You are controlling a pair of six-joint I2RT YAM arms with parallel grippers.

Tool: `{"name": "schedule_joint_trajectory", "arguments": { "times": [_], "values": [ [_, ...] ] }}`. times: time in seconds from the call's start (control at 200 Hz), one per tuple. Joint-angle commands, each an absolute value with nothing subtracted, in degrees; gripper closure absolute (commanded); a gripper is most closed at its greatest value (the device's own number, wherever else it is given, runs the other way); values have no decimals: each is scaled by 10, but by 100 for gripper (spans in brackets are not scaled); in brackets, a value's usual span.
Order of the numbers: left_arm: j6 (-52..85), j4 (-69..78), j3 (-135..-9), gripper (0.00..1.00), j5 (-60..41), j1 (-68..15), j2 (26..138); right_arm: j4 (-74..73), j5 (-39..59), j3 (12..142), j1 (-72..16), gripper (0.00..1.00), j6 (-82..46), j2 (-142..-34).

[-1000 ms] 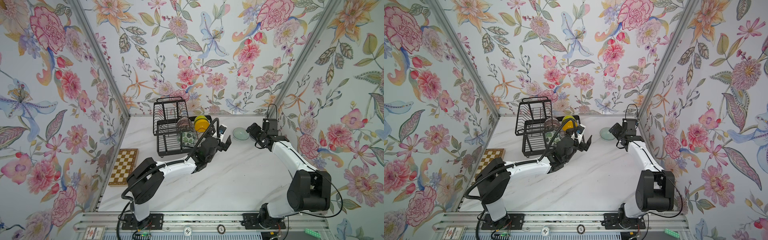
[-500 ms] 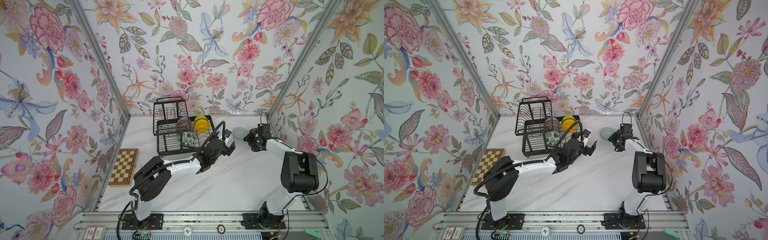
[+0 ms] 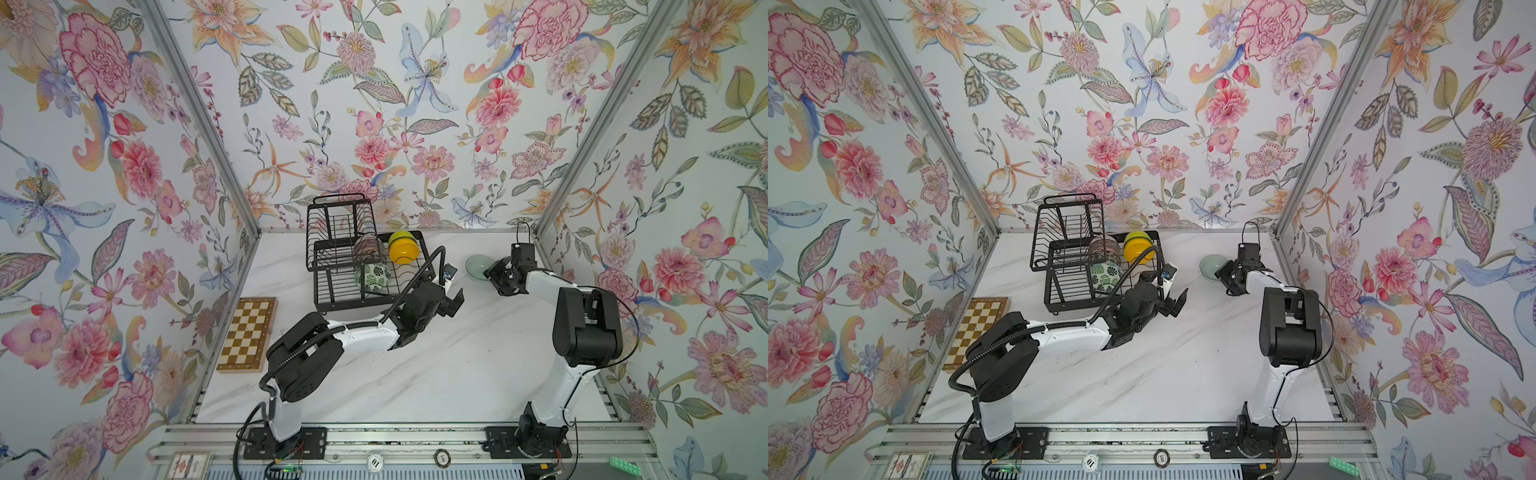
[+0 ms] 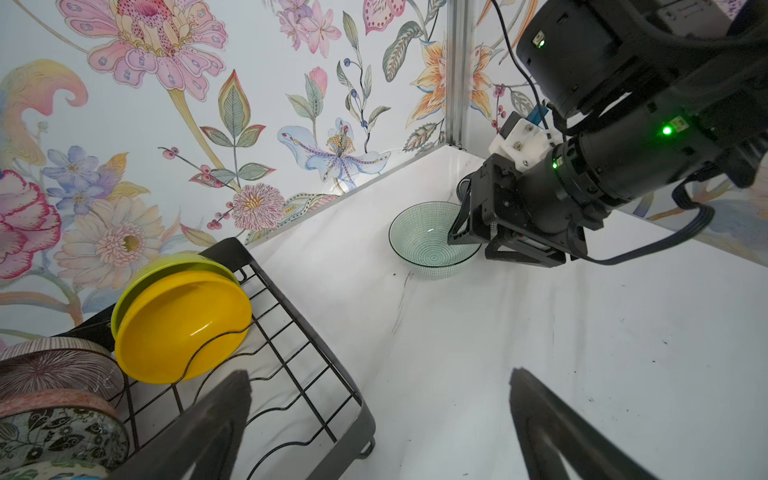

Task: Load the bowls into the dish rack
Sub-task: 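Grasp the pale green bowl's rim with the right gripper and lift it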

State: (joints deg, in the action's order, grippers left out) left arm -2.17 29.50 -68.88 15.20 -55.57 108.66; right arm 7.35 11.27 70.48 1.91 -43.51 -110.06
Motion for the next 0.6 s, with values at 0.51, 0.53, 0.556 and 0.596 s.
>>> {"name": "schedule_joint_trajectory", "arguments": {
  "times": [0.51,0.53,0.556,0.596],
  "values": [
    [36,292,-618,1,149,-546,1014,23,123,666,24,94,-439,-1099],
    [39,292,-615,1,148,-547,1013,21,125,665,24,96,-439,-1098],
    [43,293,-613,1,148,-547,1011,18,127,662,24,99,-440,-1097],
    [48,294,-608,1,147,-547,1009,10,129,656,24,100,-442,-1092]
  ]
}}
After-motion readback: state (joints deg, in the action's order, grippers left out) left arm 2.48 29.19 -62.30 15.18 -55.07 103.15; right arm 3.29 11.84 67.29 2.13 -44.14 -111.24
